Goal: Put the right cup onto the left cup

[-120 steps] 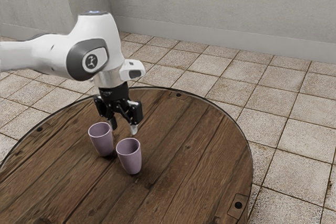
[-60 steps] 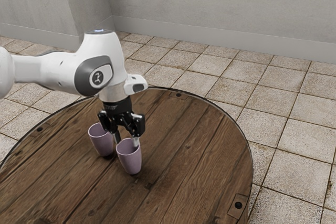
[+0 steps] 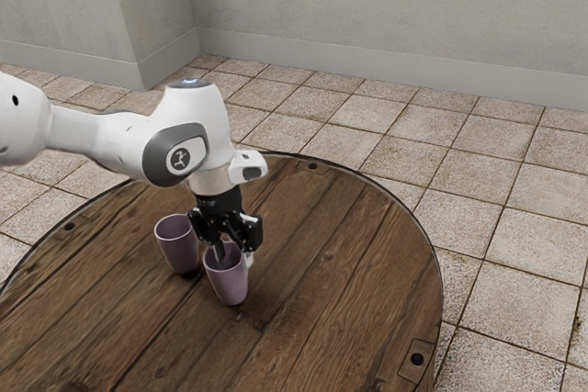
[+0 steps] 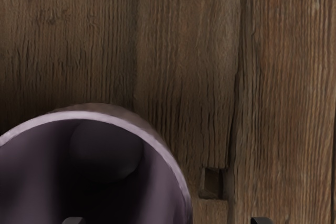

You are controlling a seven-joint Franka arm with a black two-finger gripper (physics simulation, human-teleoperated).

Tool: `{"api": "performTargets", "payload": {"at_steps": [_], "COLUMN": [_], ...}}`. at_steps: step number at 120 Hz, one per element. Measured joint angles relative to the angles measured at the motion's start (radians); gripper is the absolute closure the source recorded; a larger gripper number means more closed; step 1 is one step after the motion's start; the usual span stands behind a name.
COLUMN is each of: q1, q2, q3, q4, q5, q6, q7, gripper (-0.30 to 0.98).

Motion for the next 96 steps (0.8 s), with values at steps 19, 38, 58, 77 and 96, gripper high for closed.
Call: {"api": "performTargets", "payload": {"at_steps": [19,38,58,77,96], "q1": [-0.079,-0.096,-0.099,-0.100,-0.102], "q2": [0.077,0.088,0.087,0.077,0.038], "q3": [0.080,0.107,0.113,0.114,0.114], "q4": [0.027,0.030,0.031,0.031,0.031], "q5": [0.055,0.077,0.092,0.113,0.123], "q6": [0.016,0.023,0.027,0.028,0.021], "q7": [-0.020,-0.042,-0.061,-0.078,-0.094], "gripper": [0.36,0.57,0.70,0.75,0.77]}}
